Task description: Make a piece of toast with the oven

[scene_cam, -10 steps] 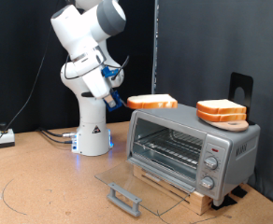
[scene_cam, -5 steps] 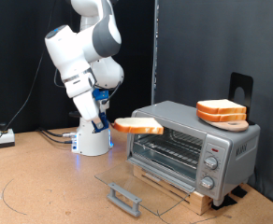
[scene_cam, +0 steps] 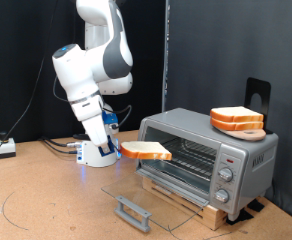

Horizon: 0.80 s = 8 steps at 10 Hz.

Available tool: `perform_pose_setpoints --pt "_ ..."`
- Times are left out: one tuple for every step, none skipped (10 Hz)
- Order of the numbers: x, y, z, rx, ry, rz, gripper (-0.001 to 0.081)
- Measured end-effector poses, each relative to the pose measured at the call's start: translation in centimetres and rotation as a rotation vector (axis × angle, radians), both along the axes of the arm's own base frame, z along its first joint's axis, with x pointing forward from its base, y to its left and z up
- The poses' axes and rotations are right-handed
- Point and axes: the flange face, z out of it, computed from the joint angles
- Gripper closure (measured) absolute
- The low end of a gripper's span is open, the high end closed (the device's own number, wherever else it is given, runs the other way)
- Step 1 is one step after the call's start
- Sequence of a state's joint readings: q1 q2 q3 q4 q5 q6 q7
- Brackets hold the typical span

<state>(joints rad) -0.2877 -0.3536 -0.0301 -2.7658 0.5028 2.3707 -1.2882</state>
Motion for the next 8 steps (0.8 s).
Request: perform_pose_setpoints --pt "0.3 1.2 -0.1 -0.008 -0.009 0.025 0.0412" --pt "0.7 2.7 -0.2 -0.017 -0.017 0.057 0.0412" --pt "1.0 4.2 -0.1 -0.026 -0.015 0.088 0.0412" --pt "1.3 5.8 0.0 -0.037 -0.014 0.113 0.0412" --pt "1.5 7.4 0.3 -0.047 -0.012 0.133 0.0412" --pt "1.6 8.9 0.5 -0.059 -0.006 0.148 0.0412" --pt "1.5 10.4 0.7 -0.078 0.009 0.167 0.0412" --pt "1.4 11.8 0.9 -0.110 0.029 0.193 0.0412"
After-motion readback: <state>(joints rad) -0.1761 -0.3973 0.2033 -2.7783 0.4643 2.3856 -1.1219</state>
